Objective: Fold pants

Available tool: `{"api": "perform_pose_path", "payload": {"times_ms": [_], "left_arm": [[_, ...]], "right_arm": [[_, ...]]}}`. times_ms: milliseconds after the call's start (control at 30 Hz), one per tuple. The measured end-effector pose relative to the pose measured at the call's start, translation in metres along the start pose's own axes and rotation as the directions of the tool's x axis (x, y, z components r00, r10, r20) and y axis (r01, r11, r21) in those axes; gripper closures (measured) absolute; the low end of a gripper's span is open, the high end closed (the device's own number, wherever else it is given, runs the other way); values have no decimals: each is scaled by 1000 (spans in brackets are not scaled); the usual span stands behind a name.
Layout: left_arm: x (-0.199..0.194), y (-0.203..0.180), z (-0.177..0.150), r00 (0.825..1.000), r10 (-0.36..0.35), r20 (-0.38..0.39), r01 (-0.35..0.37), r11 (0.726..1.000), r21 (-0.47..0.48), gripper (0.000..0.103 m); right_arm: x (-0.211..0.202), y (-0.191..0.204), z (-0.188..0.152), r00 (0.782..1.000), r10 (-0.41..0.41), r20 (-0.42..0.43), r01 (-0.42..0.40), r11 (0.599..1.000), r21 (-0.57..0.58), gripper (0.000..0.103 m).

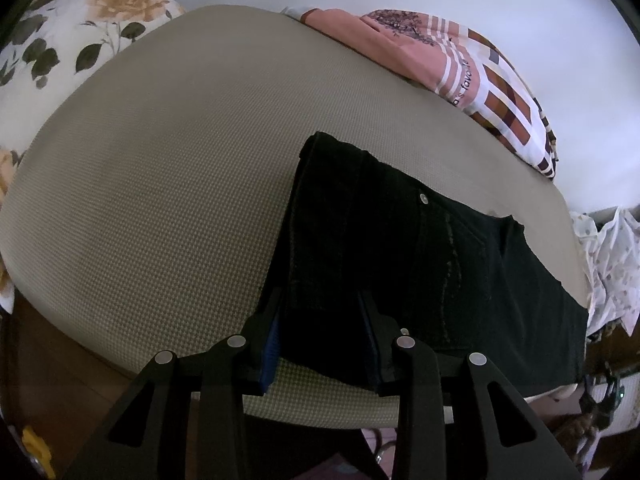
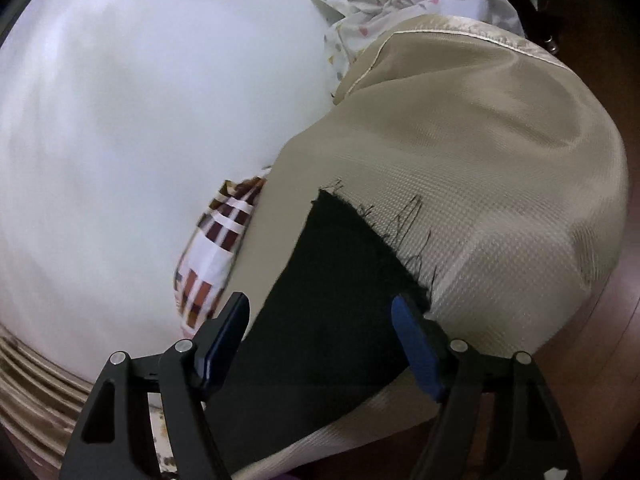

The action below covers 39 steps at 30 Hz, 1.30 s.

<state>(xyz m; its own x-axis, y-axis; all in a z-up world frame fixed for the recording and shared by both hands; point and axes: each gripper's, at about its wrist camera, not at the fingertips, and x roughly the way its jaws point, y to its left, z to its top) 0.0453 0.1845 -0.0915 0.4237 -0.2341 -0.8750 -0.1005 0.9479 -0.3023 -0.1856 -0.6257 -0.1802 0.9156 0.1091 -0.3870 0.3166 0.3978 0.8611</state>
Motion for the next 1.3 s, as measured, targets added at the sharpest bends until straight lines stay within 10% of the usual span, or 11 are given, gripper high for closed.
{"api": "perform_pose_path", "payload": {"times_ms": [300,333,400,500,933,1300], "left_arm": [[4,2,-1,1000,-13,3,13,1000,-17,68],[4,2,-1,1000,-15,4,15,1000,-19,68],[4,1,-2,1000,-14,7,14,1000,-19,68],[5,1,-2,1000,-10,5,10,1000,-20,68],[5,5,-3,1000,-20,6,21,999,-36,67],[8,6,-4,1000,-13,0,13,999,-39,67]], "right_arm": [[-13,-28,-9,989,-148,-3,148,987,62,33],[-10,-31,-10,989,-146,-20,147,987,68,37],[-2,-31,-12,991,-124,-56,127,990,62,78],[7,-26,-11,984,-155,-92,157,987,19,92],[-8,-1,-8,959,-261,-109,266,964,32,97],[-11,71,29,999,-33,-35,33,999,-7,99]]}}
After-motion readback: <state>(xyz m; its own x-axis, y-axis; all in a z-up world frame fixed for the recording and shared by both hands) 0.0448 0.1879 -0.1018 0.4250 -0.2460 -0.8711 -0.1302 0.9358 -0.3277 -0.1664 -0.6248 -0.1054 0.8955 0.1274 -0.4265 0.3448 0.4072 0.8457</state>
